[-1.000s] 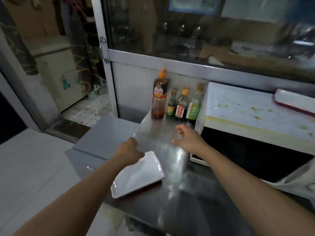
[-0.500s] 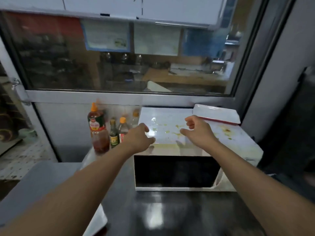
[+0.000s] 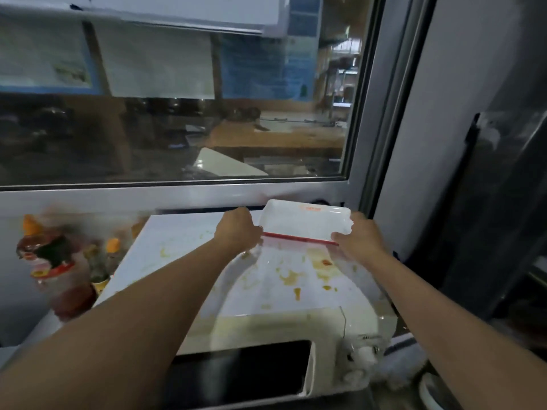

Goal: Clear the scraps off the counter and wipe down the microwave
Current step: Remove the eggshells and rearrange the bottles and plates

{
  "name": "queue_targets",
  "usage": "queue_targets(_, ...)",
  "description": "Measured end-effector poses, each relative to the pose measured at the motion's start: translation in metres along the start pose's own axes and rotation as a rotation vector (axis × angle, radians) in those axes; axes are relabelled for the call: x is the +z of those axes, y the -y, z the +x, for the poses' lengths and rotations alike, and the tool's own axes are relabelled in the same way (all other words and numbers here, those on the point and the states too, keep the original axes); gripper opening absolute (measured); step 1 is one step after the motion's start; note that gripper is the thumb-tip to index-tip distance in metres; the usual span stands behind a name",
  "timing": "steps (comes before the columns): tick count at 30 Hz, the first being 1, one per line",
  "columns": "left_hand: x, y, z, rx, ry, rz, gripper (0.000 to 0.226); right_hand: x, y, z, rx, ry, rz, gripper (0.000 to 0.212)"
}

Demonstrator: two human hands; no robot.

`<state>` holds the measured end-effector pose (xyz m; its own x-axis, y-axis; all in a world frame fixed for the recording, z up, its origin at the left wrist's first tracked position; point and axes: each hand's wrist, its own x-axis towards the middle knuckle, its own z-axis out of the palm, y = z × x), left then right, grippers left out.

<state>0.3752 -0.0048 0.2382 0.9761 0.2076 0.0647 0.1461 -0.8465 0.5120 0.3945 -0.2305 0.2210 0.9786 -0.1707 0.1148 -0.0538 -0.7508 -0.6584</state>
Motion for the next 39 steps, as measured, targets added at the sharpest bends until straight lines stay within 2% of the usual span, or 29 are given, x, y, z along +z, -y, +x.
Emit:
queue_targets(3,0.017,-0.009,0.024,-0.044,-0.028,0.065,0.030,0.007,-0.015,0.023,0.033,-0.006,-0.028,0.056)
queue_targets(10,0.044,-0.012,0.052,-0.117,-0.062,0.059,0.018,0.023,-0.026,0.050,0.055,-0.048,-0.024,0.028)
queue_targets(16,0.039,-0.004,0.049,-0.139,-0.094,0.051,0.009,0.023,-0.015,0.047,0.056,-0.044,0.036,0.020)
queue_targets(22,-0.006,0.024,0.015,-0.180,-0.167,0.001,0.004,0.030,0.024,0.020,-0.020,-0.019,0.062,0.029)
queue_targets(25,-0.036,0.047,-0.010,-0.201,-0.222,0.014,0.023,0.037,0.051,-0.002,-0.105,0.035,0.072,0.029)
queue_targets(29,-0.077,0.085,-0.048,-0.241,-0.290,0.046,0.030,0.047,0.093,-0.042,-0.155,0.102,0.081,0.023)
queue_targets(39,-0.162,0.200,-0.178,-0.340,-0.400,-0.024,0.021,0.091,0.191,-0.176,-0.299,0.213,0.068,0.026)
